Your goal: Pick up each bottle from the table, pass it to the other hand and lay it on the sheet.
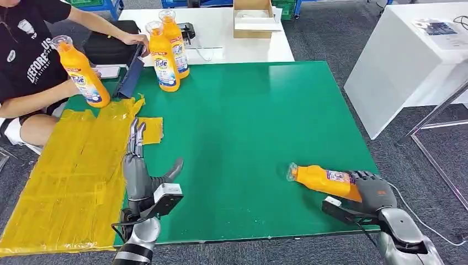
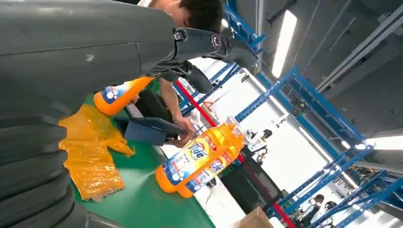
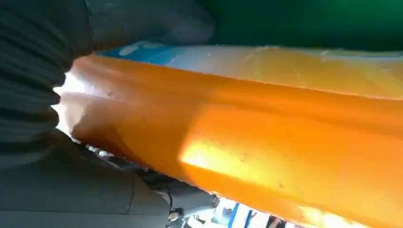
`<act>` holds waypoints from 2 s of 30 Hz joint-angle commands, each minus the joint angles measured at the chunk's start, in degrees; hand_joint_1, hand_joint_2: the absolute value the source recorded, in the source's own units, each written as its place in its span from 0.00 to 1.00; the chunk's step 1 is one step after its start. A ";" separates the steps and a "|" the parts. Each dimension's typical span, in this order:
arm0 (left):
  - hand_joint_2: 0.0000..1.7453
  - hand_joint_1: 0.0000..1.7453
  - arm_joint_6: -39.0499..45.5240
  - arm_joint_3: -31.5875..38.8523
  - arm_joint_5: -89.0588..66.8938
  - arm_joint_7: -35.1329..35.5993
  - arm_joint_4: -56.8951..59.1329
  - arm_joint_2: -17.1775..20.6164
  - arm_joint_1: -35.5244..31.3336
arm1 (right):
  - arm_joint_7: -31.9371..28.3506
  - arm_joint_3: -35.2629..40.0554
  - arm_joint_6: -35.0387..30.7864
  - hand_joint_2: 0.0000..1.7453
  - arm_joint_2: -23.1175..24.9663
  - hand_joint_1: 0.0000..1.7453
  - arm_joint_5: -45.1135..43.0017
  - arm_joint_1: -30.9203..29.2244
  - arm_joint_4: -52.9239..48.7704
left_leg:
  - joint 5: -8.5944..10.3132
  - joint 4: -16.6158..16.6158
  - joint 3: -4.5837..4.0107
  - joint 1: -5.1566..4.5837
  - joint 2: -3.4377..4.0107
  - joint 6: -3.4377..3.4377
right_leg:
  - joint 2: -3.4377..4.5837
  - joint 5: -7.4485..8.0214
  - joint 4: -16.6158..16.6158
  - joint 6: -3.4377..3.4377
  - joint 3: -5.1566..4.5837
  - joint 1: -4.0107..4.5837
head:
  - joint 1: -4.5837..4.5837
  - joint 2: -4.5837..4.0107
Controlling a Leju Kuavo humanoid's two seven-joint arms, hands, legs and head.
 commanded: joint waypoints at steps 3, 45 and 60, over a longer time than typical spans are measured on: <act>1.00 0.00 -3.91 -7.44 5.92 2.55 4.34 2.31 -1.08 | -2.70 -5.11 -20.38 1.00 18.88 1.00 -4.45 0.68 -6.20 | -0.03 -0.14 0.22 0.07 0.11 -0.12 | 0.45 0.05 -0.09 -0.14 0.07 0.03 | -0.02 0.00; 1.00 0.00 -37.53 -16.36 30.49 10.28 10.15 3.19 -7.91 | -24.74 13.95 -9.12 1.00 38.23 1.00 -35.08 -5.72 8.52 | 0.02 -0.06 -0.15 0.11 -0.11 -0.09 | 0.21 -0.04 0.04 -0.10 -0.23 0.05 | -0.02 0.00; 1.00 1.00 -39.79 -12.58 38.41 9.12 12.65 2.84 -9.12 | -26.69 19.43 -8.96 1.00 36.95 1.00 -38.20 -3.75 4.17 | 0.00 -0.10 -0.06 0.14 -0.17 -0.09 | 0.19 -0.06 -0.01 -0.11 -0.11 0.07 | 0.00 0.00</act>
